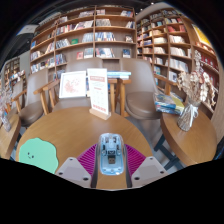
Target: Arrange mouse
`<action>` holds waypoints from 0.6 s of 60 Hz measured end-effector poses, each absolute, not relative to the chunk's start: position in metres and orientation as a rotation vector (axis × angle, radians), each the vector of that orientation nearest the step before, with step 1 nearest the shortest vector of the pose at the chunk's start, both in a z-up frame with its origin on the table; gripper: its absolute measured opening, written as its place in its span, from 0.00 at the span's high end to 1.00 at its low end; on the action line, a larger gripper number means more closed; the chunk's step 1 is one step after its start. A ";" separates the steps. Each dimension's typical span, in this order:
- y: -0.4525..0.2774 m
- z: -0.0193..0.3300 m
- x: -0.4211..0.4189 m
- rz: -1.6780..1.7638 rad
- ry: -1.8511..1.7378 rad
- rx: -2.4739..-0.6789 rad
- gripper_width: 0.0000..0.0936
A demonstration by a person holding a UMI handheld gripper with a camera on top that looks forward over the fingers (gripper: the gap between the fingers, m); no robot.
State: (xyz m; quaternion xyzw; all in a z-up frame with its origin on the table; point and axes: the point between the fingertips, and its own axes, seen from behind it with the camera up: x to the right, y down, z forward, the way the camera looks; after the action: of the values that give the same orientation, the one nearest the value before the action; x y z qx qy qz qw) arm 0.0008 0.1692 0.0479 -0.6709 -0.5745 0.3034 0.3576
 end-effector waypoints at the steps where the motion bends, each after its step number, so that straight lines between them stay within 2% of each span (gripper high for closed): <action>1: 0.161 0.056 0.002 0.794 -1.486 -1.724 0.58; 8: 0.090 0.100 0.003 0.899 -1.508 -1.694 0.58; 14: 0.010 0.105 0.006 0.947 -1.564 -1.669 0.58; 20: -0.061 0.083 0.016 0.967 -1.645 -1.656 0.58; 25: -0.106 0.051 0.011 0.938 -1.697 -1.634 0.58; 36: -0.138 -0.008 0.021 0.840 -1.738 -1.644 0.58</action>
State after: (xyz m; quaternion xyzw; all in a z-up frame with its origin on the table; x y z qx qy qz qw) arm 0.0209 -0.1379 -0.0080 -0.6187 -0.6544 0.3162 0.2984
